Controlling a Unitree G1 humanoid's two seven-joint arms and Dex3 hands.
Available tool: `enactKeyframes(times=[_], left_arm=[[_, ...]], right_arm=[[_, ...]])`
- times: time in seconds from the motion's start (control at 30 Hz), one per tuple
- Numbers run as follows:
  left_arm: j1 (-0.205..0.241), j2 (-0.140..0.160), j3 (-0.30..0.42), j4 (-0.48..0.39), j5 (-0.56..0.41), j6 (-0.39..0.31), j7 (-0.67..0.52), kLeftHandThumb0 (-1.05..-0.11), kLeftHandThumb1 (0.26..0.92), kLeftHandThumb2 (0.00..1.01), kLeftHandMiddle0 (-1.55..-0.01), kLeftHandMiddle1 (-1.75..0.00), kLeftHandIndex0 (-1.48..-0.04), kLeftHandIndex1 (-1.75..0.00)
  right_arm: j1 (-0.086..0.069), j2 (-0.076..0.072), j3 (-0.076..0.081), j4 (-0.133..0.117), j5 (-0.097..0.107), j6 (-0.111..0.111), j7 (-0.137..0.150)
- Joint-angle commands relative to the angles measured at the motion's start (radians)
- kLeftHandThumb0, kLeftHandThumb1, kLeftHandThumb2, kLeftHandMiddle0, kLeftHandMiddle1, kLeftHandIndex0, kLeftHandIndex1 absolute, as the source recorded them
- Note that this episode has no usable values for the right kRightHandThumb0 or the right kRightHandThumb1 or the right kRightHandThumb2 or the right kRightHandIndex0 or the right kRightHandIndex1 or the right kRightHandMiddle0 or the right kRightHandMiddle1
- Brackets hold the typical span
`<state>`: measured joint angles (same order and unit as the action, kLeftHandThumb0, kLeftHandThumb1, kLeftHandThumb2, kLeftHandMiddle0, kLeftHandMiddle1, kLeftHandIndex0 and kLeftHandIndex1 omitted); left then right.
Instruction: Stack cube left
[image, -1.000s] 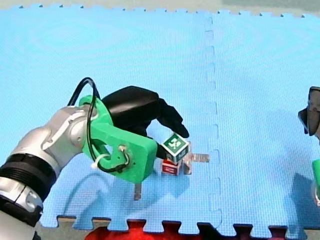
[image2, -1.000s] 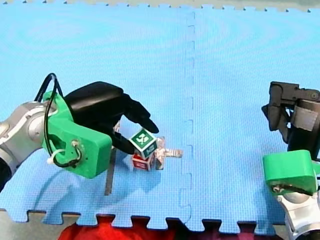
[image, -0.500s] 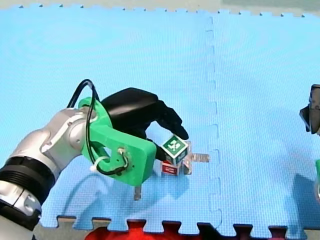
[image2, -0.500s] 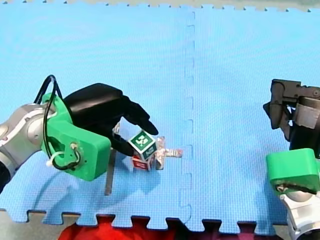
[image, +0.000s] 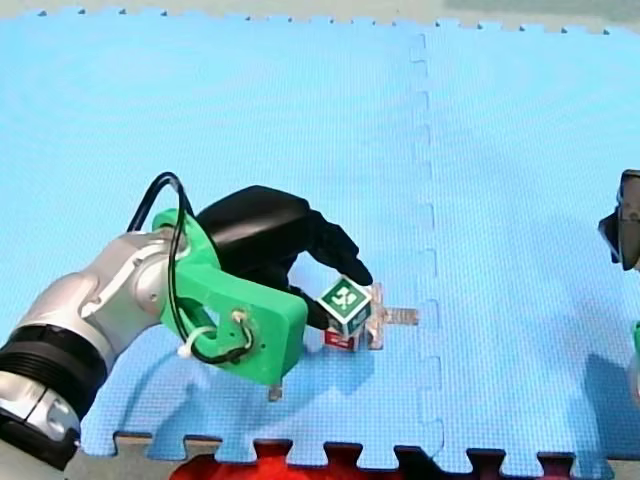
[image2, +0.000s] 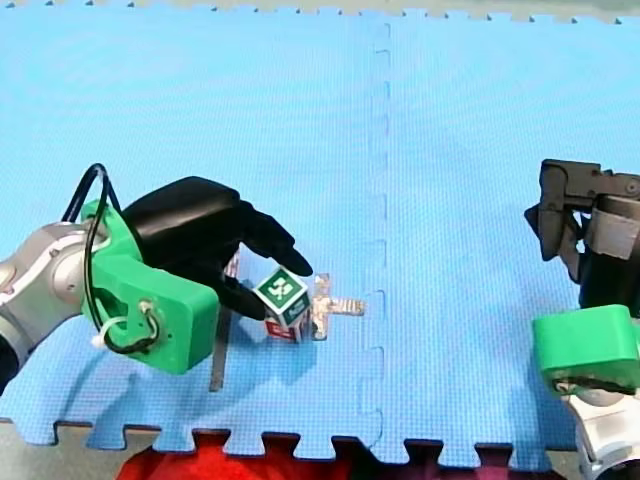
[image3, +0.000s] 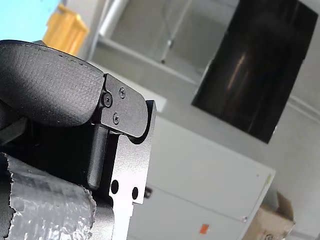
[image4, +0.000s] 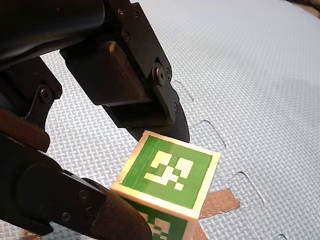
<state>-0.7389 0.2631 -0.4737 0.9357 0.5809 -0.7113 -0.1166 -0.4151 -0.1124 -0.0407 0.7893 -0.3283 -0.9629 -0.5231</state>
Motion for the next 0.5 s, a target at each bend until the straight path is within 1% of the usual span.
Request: enactKeyframes(times=[0.0, 0.13, 0.3, 0.47], left_arm=[[-0.003, 0.000, -0.004, 0.013, 0.004, -0.004, 0.010, -0.469, 0.823, 0.00, -1.02, -1.26, -1.31, 0.00], [-0.004, -0.002, -0.005, 0.021, 0.007, -0.007, 0.019, -0.467, 0.823, 0.00, -1.03, -1.25, -1.31, 0.00], [-0.003, -0.006, -0.008, 0.026, 0.012, -0.005, 0.032, -0.465, 0.823, 0.00, -1.03, -1.24, -1.31, 0.00], [-0.013, -0.015, -0.013, 0.048, 0.021, -0.004, 0.048, -0.464, 0.823, 0.00, -1.03, -1.24, -1.31, 0.00]], right_arm=[[-0.003, -0.006, -0.002, 0.004, -0.003, -0.007, -0.005], [-0.005, -0.006, -0.003, 0.009, -0.006, -0.013, -0.008], [-0.005, -0.007, -0.003, 0.014, -0.006, -0.020, -0.008], [-0.007, -0.007, -0.003, 0.018, -0.009, -0.024, -0.010]])
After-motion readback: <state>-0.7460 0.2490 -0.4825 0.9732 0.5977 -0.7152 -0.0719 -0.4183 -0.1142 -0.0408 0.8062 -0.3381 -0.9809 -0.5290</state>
